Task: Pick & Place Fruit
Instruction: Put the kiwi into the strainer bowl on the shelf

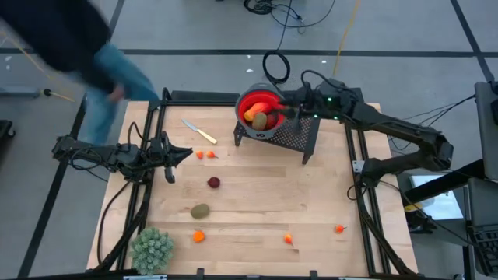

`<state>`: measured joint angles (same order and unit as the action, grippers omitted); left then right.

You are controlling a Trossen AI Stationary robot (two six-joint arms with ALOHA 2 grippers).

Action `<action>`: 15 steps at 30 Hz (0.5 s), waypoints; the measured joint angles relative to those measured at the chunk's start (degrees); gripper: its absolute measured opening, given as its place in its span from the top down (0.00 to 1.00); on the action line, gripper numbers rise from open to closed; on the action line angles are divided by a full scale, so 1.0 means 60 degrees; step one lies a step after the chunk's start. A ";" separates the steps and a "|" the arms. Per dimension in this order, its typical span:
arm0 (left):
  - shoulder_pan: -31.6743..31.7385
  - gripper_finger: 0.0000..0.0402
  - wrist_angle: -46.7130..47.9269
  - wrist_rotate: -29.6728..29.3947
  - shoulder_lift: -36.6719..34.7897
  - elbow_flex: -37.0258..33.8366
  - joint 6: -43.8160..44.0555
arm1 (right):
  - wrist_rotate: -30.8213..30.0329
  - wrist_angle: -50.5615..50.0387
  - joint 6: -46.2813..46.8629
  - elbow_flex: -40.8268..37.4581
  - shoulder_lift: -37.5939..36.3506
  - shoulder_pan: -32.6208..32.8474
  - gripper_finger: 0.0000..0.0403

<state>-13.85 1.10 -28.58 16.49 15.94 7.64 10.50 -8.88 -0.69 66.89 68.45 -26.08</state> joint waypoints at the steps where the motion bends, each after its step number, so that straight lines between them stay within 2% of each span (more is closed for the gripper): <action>1: 0.0001 0.95 -0.0003 0.0000 0.0000 -0.0004 0.0000 | 0.0000 -0.0198 0.0001 -0.0003 -0.0144 0.0023 0.76; 5: 0.0000 0.95 -0.0006 0.0000 0.0000 -0.0004 0.0004 | -0.0043 -0.0887 -0.0135 -0.0003 -0.0791 0.0202 0.93; 7: -0.0002 0.95 -0.0005 0.0000 0.0000 -0.0004 0.0005 | -0.0091 -0.1122 -0.0376 -0.0003 -0.1075 0.0352 0.98; 11: 0.0001 0.95 -0.0034 0.0000 0.0000 -0.0004 0.0041 | -0.1282 -0.1492 -0.0483 -0.0006 -0.1583 0.0764 0.97; 15: -0.0003 0.95 -0.0228 -0.0004 0.0000 -0.0004 0.0261 | -0.1904 -0.1930 -0.0620 -0.0007 -0.2063 0.1130 1.00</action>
<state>-13.87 -0.27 -28.60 16.49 15.92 9.21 -0.92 -20.46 -4.41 66.85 56.07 -19.30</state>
